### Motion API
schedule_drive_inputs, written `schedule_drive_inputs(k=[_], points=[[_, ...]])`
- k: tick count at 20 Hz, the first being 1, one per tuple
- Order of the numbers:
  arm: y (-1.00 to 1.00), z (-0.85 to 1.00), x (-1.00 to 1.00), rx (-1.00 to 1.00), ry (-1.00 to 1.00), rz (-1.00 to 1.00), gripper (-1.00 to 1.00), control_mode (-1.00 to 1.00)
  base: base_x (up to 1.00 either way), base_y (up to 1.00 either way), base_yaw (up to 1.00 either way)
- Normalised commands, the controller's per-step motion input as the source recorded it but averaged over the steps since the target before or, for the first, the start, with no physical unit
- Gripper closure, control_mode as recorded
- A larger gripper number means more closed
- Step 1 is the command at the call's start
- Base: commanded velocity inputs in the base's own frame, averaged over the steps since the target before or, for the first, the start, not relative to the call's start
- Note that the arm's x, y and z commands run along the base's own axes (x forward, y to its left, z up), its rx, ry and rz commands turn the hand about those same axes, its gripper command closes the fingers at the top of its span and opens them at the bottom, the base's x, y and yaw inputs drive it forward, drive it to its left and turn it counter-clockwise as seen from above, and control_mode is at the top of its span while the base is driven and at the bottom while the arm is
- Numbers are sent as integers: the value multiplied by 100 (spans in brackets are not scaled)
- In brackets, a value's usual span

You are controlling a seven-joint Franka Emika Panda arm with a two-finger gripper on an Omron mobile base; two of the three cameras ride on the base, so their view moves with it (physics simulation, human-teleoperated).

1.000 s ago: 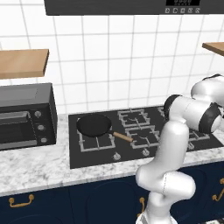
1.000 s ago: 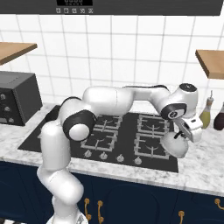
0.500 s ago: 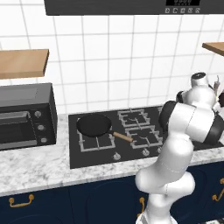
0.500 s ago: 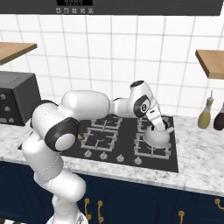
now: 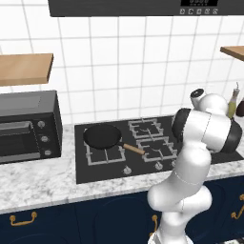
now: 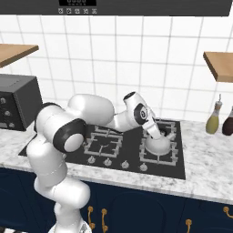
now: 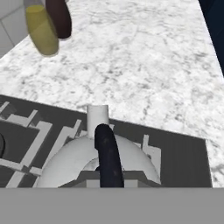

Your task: Pick the kettle from the counter and place it on a stove burner. Then turn the burner on.

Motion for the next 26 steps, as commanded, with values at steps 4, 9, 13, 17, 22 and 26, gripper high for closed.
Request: schedule_drive_inputs(k=[4, 9, 13, 17, 22, 26], points=[[-3, -8, 17, -5, 6, 0, 100, -100, 0, 0, 0], [-15, -20, 52, -8, 0, 0, 100, -100, 0, 0, 0], [-4, -20, 41, -6, 0, 0, 100, -100, 0, 0, 0], [0, -34, 11, -6, 8, -1, 100, -100, 0, 0, 0], [0, -15, 0, -4, 6, 0, -100, -100, 0, 0, 0], [0, 0, 0, 0, 0, 0, -100, -100, 0, 0, 0]])
